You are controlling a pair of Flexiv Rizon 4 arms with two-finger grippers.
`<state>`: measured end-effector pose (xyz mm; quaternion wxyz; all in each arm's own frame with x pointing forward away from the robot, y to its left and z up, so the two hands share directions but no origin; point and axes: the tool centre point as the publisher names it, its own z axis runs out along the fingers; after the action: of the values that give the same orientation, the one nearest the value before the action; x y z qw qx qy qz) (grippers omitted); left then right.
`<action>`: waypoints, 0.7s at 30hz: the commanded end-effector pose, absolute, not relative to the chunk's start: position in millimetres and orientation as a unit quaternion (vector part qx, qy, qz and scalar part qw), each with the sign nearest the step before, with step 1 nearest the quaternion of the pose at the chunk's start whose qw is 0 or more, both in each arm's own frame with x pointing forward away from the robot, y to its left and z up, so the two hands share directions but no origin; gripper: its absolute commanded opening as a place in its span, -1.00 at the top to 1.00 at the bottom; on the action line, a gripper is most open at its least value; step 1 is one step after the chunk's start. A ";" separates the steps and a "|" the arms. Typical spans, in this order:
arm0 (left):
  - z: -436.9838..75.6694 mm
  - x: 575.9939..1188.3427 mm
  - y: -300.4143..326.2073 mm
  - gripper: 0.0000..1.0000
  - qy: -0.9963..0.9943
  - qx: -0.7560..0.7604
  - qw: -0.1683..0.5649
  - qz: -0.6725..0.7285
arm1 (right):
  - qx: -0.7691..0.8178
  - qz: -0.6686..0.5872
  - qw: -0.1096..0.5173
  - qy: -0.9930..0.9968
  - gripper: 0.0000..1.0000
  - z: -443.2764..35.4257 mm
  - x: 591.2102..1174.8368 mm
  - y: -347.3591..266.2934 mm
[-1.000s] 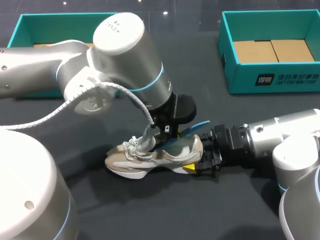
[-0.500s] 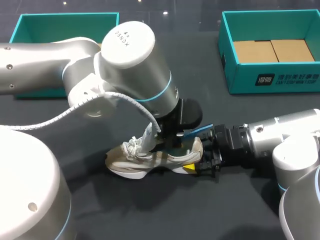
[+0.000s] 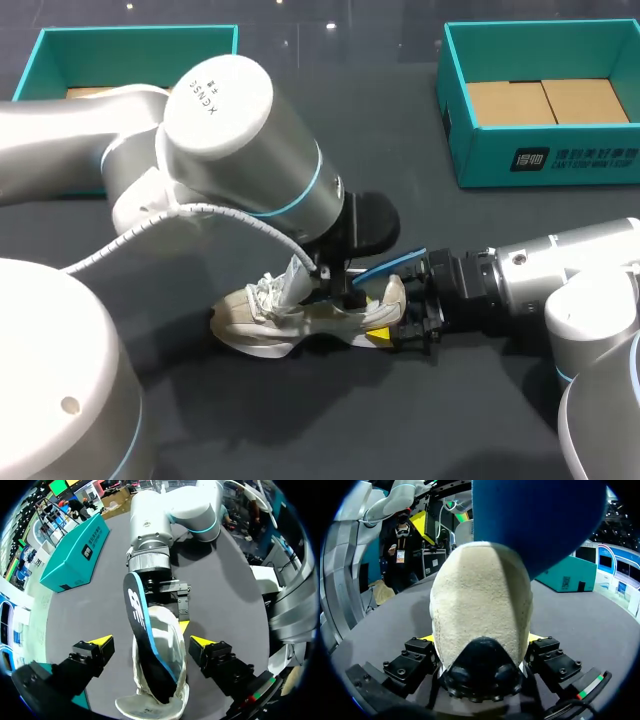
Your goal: Take the shoe out of the shoebox, open the shoe tongue, remove and reinsert the insole, then place the shoe into the shoebox
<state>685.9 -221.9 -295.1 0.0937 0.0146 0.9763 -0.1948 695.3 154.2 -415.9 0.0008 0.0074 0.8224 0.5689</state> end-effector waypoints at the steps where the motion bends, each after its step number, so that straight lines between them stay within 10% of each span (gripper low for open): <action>1: -292.0 687.1 -216.2 -1.00 0.976 0.017 0.091 -0.197 | 0.007 0.567 0.000 0.824 1.00 -418.3 695.1 155.3; 21: -300.7 676.6 -214.2 -0.77 0.947 -0.060 0.156 -0.275 | 0.007 0.567 0.000 0.824 1.00 -418.3 695.1 155.3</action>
<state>685.9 -225.1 -295.4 0.1359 -0.0568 0.9568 -0.2505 695.3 154.2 -415.9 0.0008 0.0074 0.8224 0.5689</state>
